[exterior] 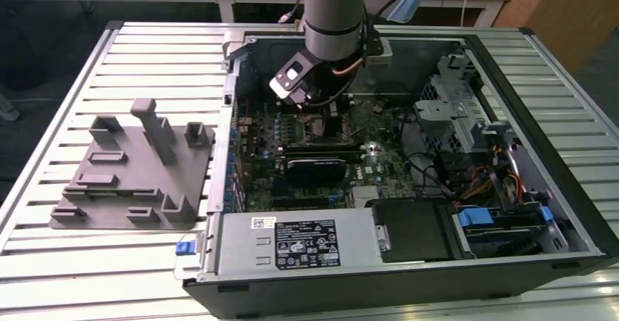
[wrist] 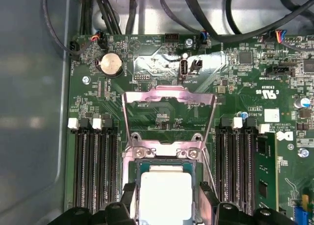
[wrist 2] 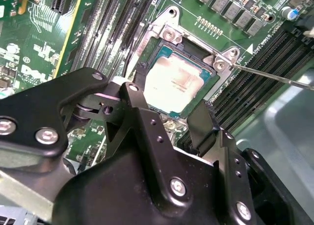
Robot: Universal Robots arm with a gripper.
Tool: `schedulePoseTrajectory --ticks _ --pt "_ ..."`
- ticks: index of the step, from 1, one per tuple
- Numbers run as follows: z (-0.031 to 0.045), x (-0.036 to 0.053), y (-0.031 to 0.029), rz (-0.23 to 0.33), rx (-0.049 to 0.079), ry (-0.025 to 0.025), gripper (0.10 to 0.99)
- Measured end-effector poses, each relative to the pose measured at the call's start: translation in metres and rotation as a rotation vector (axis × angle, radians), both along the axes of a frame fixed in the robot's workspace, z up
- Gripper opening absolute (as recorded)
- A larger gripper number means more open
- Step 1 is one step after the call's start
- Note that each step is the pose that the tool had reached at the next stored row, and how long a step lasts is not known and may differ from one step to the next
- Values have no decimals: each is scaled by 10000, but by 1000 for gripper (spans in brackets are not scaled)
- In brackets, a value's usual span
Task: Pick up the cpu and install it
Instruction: 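Place the cpu into insertion slot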
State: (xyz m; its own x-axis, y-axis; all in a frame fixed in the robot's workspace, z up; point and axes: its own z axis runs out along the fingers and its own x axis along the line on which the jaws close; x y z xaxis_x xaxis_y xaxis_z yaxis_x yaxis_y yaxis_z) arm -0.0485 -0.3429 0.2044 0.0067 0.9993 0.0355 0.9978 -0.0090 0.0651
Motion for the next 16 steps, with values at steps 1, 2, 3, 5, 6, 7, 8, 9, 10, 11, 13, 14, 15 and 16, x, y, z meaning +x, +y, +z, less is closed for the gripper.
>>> schedulePoseTrajectory --ticks 1,2,3,5,6,7,8,9,10,11,13,14,15,16 --pt "0 0 0 -1 0 0 612" --pt "0 0 0 0 0 0 612" --pt "0 0 0 0 0 0 612" --pt "1 0 0 -1 -1 1 612" --pt "1 0 0 0 -1 1 596" --pt "1 0 0 0 -1 1 596" --pt "1 0 0 0 -1 1 533" --pt "2 0 0 -1 -1 1 471" --pt "2 0 0 0 -1 1 412" --pt "2 0 0 0 -1 1 412" --pt "2 0 0 0 -1 1 298" --pt "2 0 0 -1 -2 1 298" --pt "2 0 0 0 -1 1 239" --pt "2 0 0 0 -1 1 180"
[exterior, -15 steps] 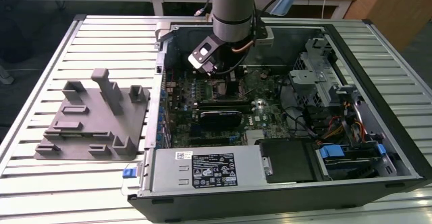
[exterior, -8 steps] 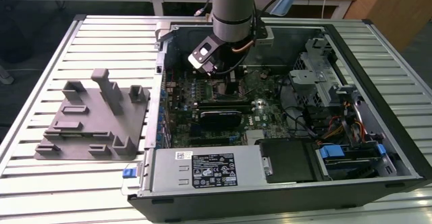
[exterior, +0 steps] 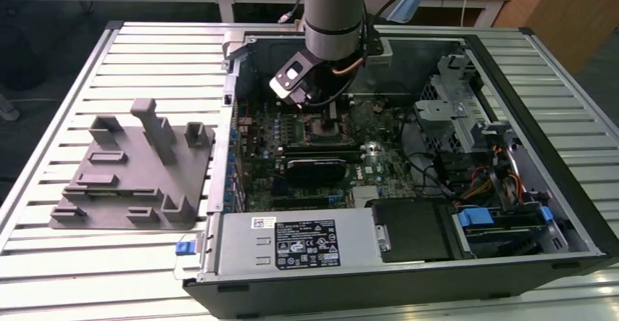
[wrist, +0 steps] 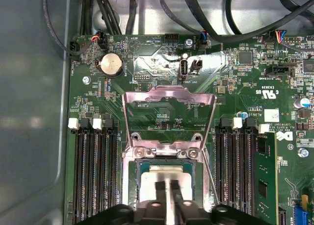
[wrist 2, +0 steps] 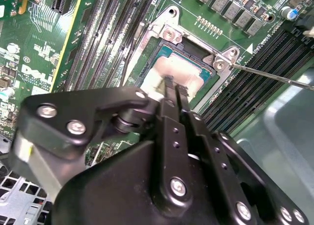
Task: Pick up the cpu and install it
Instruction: 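Place the cpu into insertion slot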
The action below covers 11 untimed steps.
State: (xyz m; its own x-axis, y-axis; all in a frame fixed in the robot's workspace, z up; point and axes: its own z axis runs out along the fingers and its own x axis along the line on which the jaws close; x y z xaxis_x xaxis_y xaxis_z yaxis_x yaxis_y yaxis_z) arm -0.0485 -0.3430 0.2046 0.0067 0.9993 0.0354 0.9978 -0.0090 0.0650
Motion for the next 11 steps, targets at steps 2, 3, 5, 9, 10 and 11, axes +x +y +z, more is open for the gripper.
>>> schedulePoseTrajectory --ticks 2,3,5,9,10,11 --pt "0 0 0 0 0 0 122" --pt "0 0 0 0 -1 0 106" --pt "1 0 0 0 0 0 106" --pt "1 4 0 0 -2 144 106" --pt "0 10 0 -1 -1 308 106" --pt "1 11 0 0 -2 373 106"
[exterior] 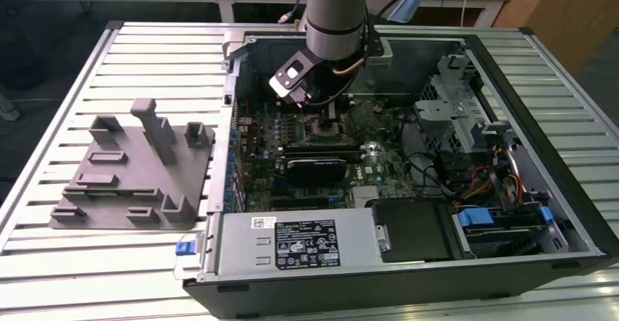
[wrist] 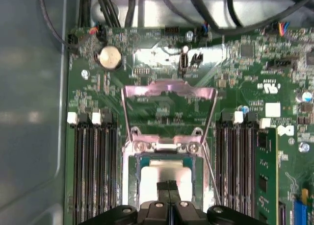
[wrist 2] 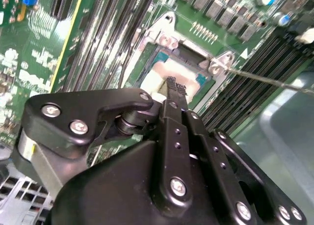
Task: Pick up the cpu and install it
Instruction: 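Place the cpu into insertion slot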
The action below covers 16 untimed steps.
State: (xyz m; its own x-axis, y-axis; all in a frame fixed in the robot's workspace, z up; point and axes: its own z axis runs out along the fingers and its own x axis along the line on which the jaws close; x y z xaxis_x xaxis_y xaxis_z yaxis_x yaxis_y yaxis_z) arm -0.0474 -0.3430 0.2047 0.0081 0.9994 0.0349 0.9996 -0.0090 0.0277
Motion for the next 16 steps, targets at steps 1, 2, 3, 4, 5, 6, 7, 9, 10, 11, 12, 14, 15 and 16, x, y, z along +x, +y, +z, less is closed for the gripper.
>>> schedulePoseTrajectory --ticks 1,2,3,4,5,6,7,9,10,11,12,14,15,16 --pt "0 0 0 0 -1 12 106" --pt "0 0 0 0 0 22 106" --pt "0 0 0 0 1 32 106" --pt "-1 2 0 0 2 34 106" --pt "-3 9 1 2 3 34 106" --pt "-7 21 1 1 5 35 106" --pt "-10 32 0 1 3 38 106" --pt "-18 50 0 2 2 48 106" --pt "-22 53 0 1 2 49 106" --pt "-29 53 0 0 2 50 106" --pt "-36 54 0 -1 1 51 106" --pt "-39 54 0 0 0 52 106" --pt "-39 54 0 0 -1 52 106" --pt "-39 54 0 0 0 52 106"
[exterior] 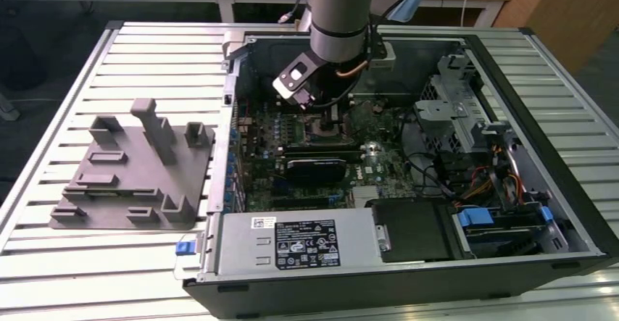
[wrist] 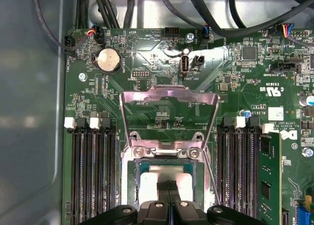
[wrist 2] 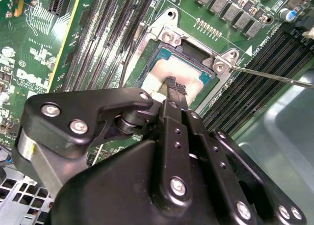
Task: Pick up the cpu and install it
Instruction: 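Place the cpu into insertion slot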
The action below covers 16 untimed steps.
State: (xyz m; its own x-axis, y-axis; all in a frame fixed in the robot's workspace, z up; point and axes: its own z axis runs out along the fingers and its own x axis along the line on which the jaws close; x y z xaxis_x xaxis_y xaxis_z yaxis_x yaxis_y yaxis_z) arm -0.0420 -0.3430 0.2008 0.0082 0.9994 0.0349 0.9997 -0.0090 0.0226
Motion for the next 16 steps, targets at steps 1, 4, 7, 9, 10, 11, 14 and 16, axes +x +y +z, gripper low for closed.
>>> schedulePoseTrajectory --ticks 1,4,7,9,10,11,14,16 --pt "-2 0 0 0 2 -1 106" --pt "-10 0 0 0 1 -1 106" --pt "-13 0 0 0 -1 1 106" --pt "-14 0 0 1 1 -1 106" --pt "-14 0 0 0 1 -1 106" --pt "-14 0 0 0 1 -1 106" --pt "-19 0 0 0 0 1 106" --pt "-20 0 -1 0 -3 2 106"
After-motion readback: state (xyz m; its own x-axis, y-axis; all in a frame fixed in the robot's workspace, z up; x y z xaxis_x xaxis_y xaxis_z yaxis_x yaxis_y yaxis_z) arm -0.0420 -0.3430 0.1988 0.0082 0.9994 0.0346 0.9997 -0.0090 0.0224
